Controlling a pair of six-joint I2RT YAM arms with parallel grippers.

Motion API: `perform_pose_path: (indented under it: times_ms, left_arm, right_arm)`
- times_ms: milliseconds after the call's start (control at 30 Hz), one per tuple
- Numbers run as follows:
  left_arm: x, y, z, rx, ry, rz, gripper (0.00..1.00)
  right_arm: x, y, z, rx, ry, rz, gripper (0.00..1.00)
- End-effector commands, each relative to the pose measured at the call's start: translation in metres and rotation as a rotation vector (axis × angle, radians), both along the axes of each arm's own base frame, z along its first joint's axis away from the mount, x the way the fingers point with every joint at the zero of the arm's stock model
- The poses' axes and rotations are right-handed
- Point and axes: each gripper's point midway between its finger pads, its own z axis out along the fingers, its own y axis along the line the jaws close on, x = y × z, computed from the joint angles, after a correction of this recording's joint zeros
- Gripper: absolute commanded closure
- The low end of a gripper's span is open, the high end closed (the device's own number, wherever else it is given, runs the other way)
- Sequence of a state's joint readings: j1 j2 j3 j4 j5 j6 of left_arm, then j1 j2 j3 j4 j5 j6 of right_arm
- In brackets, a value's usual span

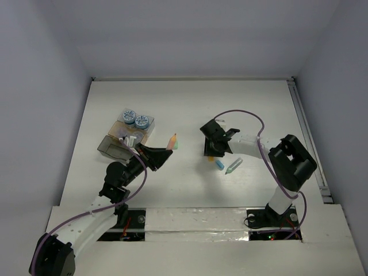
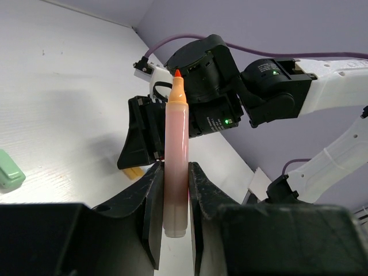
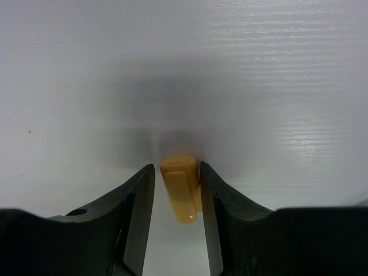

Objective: Sort the stationery into containers
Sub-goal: Close the pen cap on the pen.

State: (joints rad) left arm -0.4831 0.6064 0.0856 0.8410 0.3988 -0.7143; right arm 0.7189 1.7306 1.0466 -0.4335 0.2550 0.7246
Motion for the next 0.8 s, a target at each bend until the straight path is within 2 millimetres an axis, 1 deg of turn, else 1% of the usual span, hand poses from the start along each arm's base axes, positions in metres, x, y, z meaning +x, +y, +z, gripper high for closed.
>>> perform_pose_path:
  times_ms: [0,100,133,200,233,267,333,367,400,433,467,500,533,567,600,633,667,700,767]
  left_arm:
    - [-0.004,0.000,0.013,-0.021,-0.071,-0.006,1.00]
    - [-0.002,0.001,0.011,-0.017,-0.064,0.002,1.00]
    - [-0.001,0.001,0.010,-0.017,-0.061,0.005,1.00]
    - [0.001,0.002,0.008,-0.009,-0.054,0.016,1.00]
    - [0.002,0.003,0.005,-0.003,-0.041,0.024,1.00]
    - [0.003,0.004,0.005,0.000,-0.041,0.034,1.00]
    - [0.007,0.006,0.003,0.003,-0.025,0.061,1.00]
    - [0.008,0.007,0.002,0.003,-0.023,0.068,1.00]
    - [0.010,0.008,0.002,0.003,-0.017,0.080,1.00]
    - [0.011,0.009,0.002,0.003,-0.017,0.083,1.00]
    - [0.013,0.008,0.001,0.005,-0.011,0.086,1.00]
    - [0.014,0.008,0.001,0.004,-0.009,0.091,1.00]
    - [0.015,0.008,0.003,-0.003,-0.012,0.091,1.00]
    - [0.017,0.008,0.002,0.000,-0.002,0.095,1.00]
    - [0.019,0.008,0.002,-0.001,-0.002,0.100,1.00]
    - [0.022,0.008,0.006,0.000,-0.005,0.111,1.00]
    - [0.025,0.008,0.004,0.009,0.000,0.118,1.00]
    - [0.026,0.008,0.004,0.014,0.001,0.124,1.00]
    - [0.030,0.010,0.006,0.022,-0.008,0.142,1.00]
  right_arm:
    - [0.009,0.008,0.004,0.025,-0.015,-0.009,0.57]
    - [0.009,0.008,0.002,0.020,-0.011,-0.001,0.62]
    - [0.009,0.010,0.002,0.027,-0.005,0.007,0.67]
    - [0.010,0.014,0.004,0.035,-0.007,0.022,0.72]
    - [0.010,0.016,0.005,0.044,-0.005,0.032,0.77]
    - [0.011,0.018,0.006,0.050,-0.008,0.044,0.86]
    - [0.016,0.026,0.015,0.080,-0.034,0.067,0.91]
    - [0.019,0.030,0.024,0.104,-0.056,0.079,0.92]
    - [0.025,0.038,0.033,0.138,-0.095,0.097,0.92]
    - [0.026,0.045,0.041,0.176,-0.111,0.118,0.93]
    - [0.029,0.051,0.058,0.225,-0.155,0.132,0.93]
    - [0.038,0.063,0.076,0.289,-0.214,0.146,0.93]
    - [0.039,0.072,0.091,0.345,-0.244,0.164,0.93]
    - [0.043,0.079,0.107,0.396,-0.283,0.171,0.93]
    - [0.051,0.091,0.137,0.489,-0.360,0.174,0.93]
    - [0.051,0.100,0.154,0.552,-0.386,0.189,0.92]
    - [0.056,0.104,0.172,0.601,-0.431,0.184,0.92]
    - [0.058,0.114,0.201,0.695,-0.498,0.207,0.92]
    - [0.055,0.123,0.226,0.827,-0.524,0.194,0.92]
